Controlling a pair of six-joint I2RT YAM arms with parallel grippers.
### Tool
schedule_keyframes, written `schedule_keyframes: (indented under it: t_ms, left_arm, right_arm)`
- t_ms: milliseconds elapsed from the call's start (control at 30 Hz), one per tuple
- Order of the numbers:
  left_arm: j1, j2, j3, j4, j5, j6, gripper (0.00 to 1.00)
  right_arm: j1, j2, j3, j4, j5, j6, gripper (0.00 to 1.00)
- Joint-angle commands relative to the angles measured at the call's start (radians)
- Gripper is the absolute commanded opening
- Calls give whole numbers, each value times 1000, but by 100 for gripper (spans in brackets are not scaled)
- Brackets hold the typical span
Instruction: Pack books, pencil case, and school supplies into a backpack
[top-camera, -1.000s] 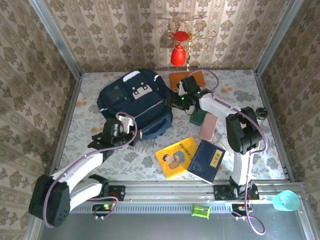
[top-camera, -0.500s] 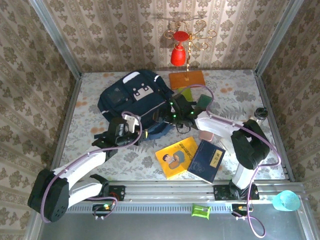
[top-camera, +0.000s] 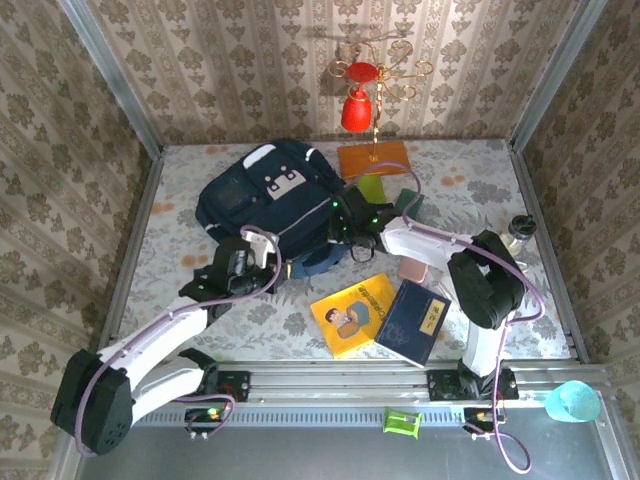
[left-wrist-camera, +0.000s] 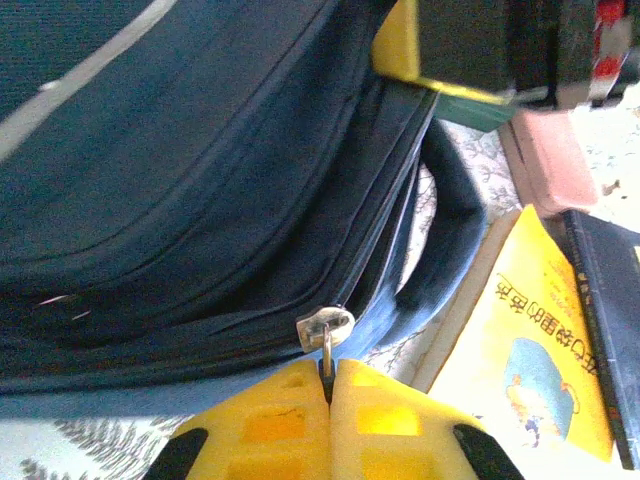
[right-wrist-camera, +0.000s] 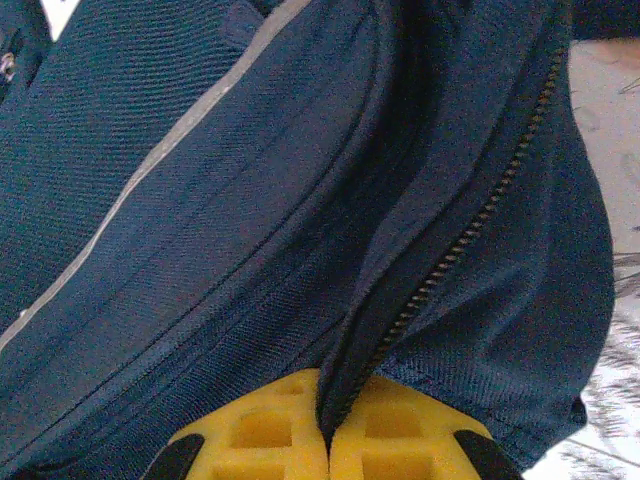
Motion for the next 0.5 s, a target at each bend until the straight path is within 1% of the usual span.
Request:
schedule_keyframes:
  t_ms: [0,100,167,233,267,300,333,367,433,467]
  left_arm:
    - [37,-64,-3,-102,-34,28,0]
    - [83,-89,-26,-125,-34,15,0]
    - [122,-100,-39,-116,-13,10,0]
    - [123,-103,-50,-65,50,10,0]
    - [119,-99,-58,-10,99,-7,0]
    - [118,-91,-64,52,149,-28,0]
    - [110,-79,-65,101,178,-47,0]
    - [99,-62,-59,137,187,-61,0]
    - [81,-24,-34,163,173,-65,0]
    - [60,-8,-21,165,157,-63,0]
  right_arm:
    - [-114,-8,67,-72,-28,-130,0]
    - [-170,15,112,-116,-116,-173,0]
    - [-191,40,158,-150,-159,-197,0]
    - [-204,72,218,-193,-190,-224,2]
    - [-205,79,242,-211,-194,-234,6]
    - [-205,76,253,-217,-195,-241,10]
    - [-204,63,252,-216,-191,-242,18]
    - [-204,44,242,-214,-183,-241,31]
    - [-199,-6,203,-215,-167,-227,46]
    - [-190,-36,173,-214,-156,-212,58]
